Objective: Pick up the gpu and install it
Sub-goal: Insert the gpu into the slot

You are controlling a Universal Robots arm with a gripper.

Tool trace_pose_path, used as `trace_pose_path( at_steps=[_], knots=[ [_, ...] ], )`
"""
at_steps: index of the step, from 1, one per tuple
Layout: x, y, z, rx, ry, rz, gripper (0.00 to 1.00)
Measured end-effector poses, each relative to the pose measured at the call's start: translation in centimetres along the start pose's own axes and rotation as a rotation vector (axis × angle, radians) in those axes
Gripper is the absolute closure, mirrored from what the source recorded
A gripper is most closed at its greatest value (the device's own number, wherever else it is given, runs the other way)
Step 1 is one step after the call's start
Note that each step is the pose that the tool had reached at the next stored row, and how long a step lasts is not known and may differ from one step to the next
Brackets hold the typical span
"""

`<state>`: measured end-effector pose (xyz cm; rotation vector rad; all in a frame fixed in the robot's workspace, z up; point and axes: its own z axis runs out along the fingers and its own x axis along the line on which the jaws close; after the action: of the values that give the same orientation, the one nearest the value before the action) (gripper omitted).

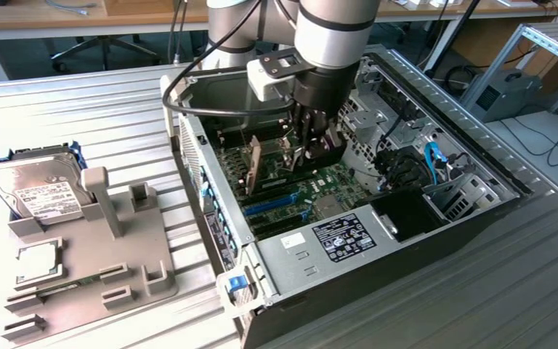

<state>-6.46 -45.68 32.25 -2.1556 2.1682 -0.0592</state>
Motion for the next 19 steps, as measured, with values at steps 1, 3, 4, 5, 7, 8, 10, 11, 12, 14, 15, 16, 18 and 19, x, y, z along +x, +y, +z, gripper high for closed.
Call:
trace_pose_path(
  at_steps=[1, 3, 4, 5, 7, 8, 10, 11, 12, 14, 15, 16, 18, 19],
  knots=[
    [0.01, 0.01, 0.02, 0.0001, -0.0001, 0.0, 0.74],
    [0.04, 0.03, 0.06, 0.0, 0.0, 0.0, 0.74],
    [0.06, 0.03, 0.07, 0.0, 0.0, 0.0, 0.74],
    [0.07, 0.04, 0.1, 0.0, 0.0, 0.0, 0.74],
    [0.11, 0.07, 0.14, 0.0, 0.0, 0.0, 0.74],
    [0.14, 0.09, 0.19, 0.0, 0.0, 0.0, 0.74],
    [0.18, 0.14, 0.25, 0.0001, -0.0002, 0.0, 0.74],
    [0.2, 0.16, 0.26, 0.0001, -0.0002, 0.0, 0.74],
    [0.21, 0.19, 0.27, 0.0001, 0.0, 0.0, 0.74],
    [0.25, 0.26, 0.29, 0.0, 0.0, 0.0, 0.74],
    [0.27, 0.29, 0.3, 0.0, 0.0001, 0.0, 0.74],
    [0.3, 0.35, 0.31, 0.0, 0.0001, 0.0, 0.74],
    [0.32, 0.38, 0.34, 0.0001, -0.0001, 0.0, 0.74],
    [0.34, 0.42, 0.36, 0.0001, -0.0001, 0.0, 0.74]
  ],
)
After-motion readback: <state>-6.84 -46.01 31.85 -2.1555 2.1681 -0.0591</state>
